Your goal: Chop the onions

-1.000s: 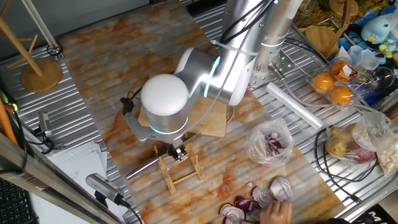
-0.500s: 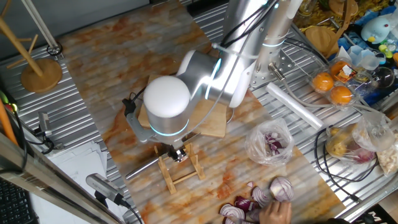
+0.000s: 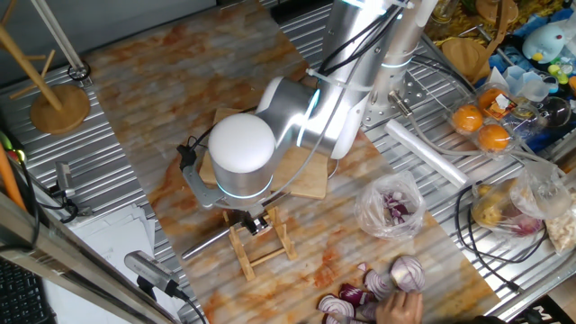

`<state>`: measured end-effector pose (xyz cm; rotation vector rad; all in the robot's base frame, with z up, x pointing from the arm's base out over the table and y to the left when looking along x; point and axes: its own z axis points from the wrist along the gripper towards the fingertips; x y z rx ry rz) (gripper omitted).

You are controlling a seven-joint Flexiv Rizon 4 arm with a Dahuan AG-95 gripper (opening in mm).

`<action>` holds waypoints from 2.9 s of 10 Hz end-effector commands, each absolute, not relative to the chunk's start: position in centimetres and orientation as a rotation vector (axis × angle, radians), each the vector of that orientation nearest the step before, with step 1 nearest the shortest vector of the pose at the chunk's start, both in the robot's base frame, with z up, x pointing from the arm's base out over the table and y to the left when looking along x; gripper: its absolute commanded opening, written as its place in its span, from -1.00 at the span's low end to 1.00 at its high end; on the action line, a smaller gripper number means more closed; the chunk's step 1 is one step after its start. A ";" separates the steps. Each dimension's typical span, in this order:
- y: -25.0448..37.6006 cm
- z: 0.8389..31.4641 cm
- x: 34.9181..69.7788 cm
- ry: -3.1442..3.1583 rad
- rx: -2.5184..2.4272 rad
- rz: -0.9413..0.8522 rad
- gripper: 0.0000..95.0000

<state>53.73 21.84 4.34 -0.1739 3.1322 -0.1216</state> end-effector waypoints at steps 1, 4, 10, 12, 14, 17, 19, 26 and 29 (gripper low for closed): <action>21.9 4.3 53.7 3.131 -0.174 -0.122 -0.60; 21.9 4.2 53.8 3.125 -0.170 -0.126 -0.60; 21.9 3.8 53.9 3.121 -0.169 -0.130 -0.60; 21.9 3.8 53.9 3.119 -0.166 -0.130 -1.00; 21.9 3.8 53.9 3.116 -0.162 -0.129 -1.00; 21.8 3.8 53.9 3.116 -0.158 -0.127 -1.00; 21.7 4.2 54.0 3.119 -0.126 -0.109 -1.00; 20.7 12.6 54.3 3.131 0.000 0.007 -1.00; 19.4 16.8 54.2 3.170 -0.021 0.065 -1.00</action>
